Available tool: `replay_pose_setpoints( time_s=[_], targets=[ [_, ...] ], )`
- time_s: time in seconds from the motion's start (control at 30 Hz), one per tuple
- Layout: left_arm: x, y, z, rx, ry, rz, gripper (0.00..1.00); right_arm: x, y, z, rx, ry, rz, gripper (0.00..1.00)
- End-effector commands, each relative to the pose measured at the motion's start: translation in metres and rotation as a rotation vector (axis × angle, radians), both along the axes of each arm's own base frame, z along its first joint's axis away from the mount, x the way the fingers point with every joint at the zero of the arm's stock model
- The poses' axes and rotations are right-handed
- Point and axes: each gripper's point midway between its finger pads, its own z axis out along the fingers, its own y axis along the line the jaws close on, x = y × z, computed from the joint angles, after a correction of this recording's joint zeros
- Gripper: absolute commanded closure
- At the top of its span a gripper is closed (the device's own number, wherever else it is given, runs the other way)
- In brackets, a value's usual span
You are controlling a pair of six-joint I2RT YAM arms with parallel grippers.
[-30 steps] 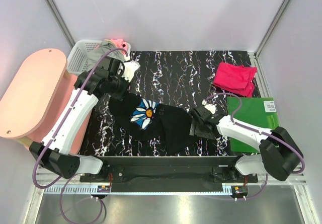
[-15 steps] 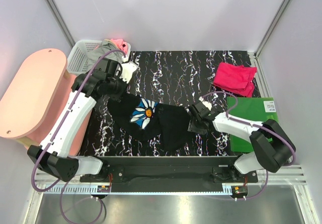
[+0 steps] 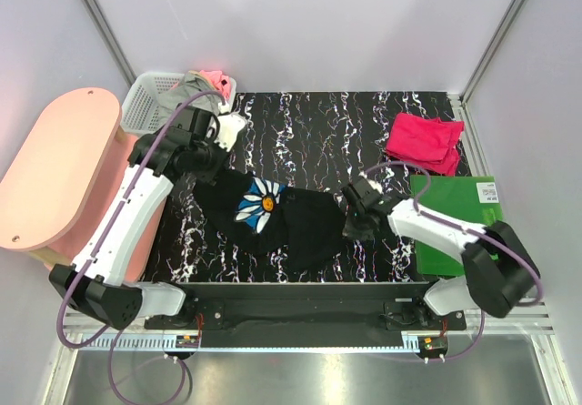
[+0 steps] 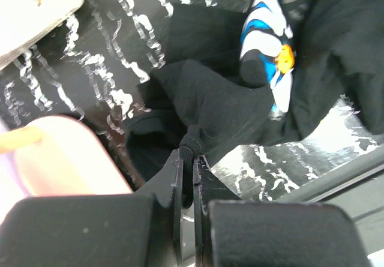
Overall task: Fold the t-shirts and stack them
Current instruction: Flatten the tshirt out
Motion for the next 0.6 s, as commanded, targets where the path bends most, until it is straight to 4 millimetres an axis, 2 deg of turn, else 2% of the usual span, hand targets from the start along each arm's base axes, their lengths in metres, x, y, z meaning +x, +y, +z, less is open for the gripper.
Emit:
replay_pose_setpoints(
  time_s=[0.0,0.03,0.07,0.13,0.17,0.2,0.23,0.27,0.3,0.37,0.53,0.57],
  targets=[
    [0.032,0.026,0.051,0.035,-0.178,0.097,1.00,0.033,-0.001,0.117,-0.005,-0.230,0.050,1.00],
    [0.040,0.041,0.066,0.034,-0.209,0.149,1.00,0.036,-0.005,0.144,-0.003,-0.283,0.051,1.00],
    [0.047,0.049,0.104,0.007,-0.300,0.181,1.00,0.039,-0.008,0.183,0.003,-0.333,0.050,1.00],
    [0.056,0.072,0.131,0.012,-0.350,0.259,1.00,0.039,-0.018,0.224,-0.004,-0.411,0.055,1.00],
    [0.057,0.082,0.164,0.017,-0.434,0.294,1.00,0.035,-0.023,0.253,0.013,-0.446,0.050,1.00],
    [0.054,0.087,0.177,0.024,-0.468,0.308,1.00,0.031,-0.028,0.269,0.017,-0.476,0.049,1.00],
    [0.050,0.092,0.188,0.030,-0.494,0.318,1.00,0.027,-0.032,0.279,0.022,-0.489,0.047,1.00],
    [0.039,0.096,0.209,0.029,-0.553,0.317,1.00,0.020,-0.038,0.292,0.027,-0.500,0.045,1.00],
    [0.032,0.097,0.217,0.028,-0.579,0.315,1.00,0.014,-0.044,0.301,0.040,-0.521,0.034,1.00],
    [0.012,0.101,0.234,0.019,-0.638,0.313,1.00,0.002,-0.052,0.307,0.051,-0.526,0.029,1.00],
    [-0.027,0.113,0.258,0.027,-0.735,0.329,1.00,-0.035,-0.070,0.323,0.148,-0.540,0.002,1.00],
    [-0.043,0.115,0.266,0.019,-0.772,0.330,1.00,-0.043,-0.069,0.326,0.181,-0.536,0.012,1.00]
  ],
)
